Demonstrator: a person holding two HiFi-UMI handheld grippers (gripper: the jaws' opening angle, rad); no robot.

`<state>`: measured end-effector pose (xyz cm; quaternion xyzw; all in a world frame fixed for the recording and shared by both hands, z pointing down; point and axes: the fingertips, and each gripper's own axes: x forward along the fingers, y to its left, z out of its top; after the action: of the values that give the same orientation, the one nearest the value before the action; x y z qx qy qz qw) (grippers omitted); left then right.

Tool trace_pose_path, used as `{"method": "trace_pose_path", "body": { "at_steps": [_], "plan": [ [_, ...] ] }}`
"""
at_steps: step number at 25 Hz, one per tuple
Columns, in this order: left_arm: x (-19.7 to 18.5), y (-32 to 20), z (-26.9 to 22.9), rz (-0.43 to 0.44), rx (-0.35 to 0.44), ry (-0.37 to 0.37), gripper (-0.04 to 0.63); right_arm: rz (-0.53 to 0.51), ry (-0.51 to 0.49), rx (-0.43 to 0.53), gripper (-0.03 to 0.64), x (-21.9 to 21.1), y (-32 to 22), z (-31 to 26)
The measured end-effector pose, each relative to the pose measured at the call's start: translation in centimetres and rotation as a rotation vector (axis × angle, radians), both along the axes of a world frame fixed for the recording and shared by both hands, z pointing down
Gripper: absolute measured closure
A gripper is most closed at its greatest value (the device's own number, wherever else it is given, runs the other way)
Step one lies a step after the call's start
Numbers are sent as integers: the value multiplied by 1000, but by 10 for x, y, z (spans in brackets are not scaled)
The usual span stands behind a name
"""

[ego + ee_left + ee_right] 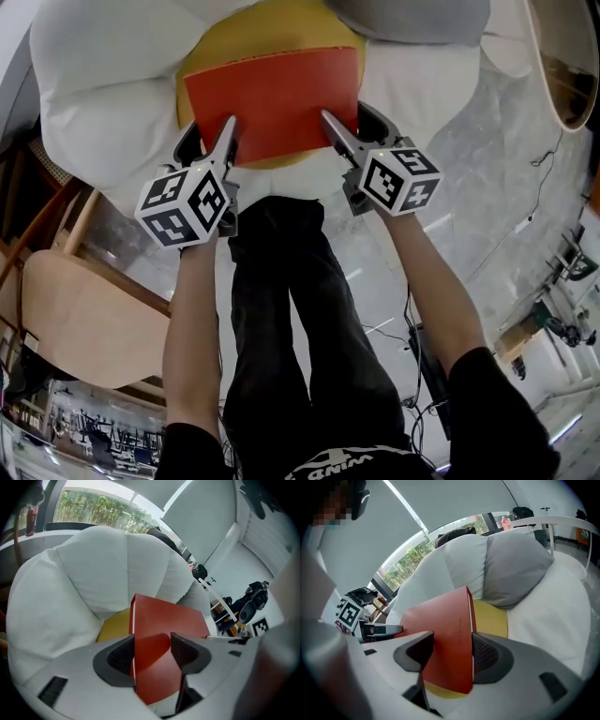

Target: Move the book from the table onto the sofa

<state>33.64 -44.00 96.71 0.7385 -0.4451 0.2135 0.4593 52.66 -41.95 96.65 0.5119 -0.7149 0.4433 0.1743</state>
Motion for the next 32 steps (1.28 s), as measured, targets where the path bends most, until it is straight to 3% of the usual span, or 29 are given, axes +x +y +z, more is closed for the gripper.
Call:
{"method": "trace_pose_path", "body": {
  "at_steps": [15,32],
  "plan": [
    [6,1,52,10,-22,-26,347,11,-1,-29,367,5,3,56],
    [9,5,67,-8,-33,-22,347,23,17,-31,367,6,5,68]
  ]
}}
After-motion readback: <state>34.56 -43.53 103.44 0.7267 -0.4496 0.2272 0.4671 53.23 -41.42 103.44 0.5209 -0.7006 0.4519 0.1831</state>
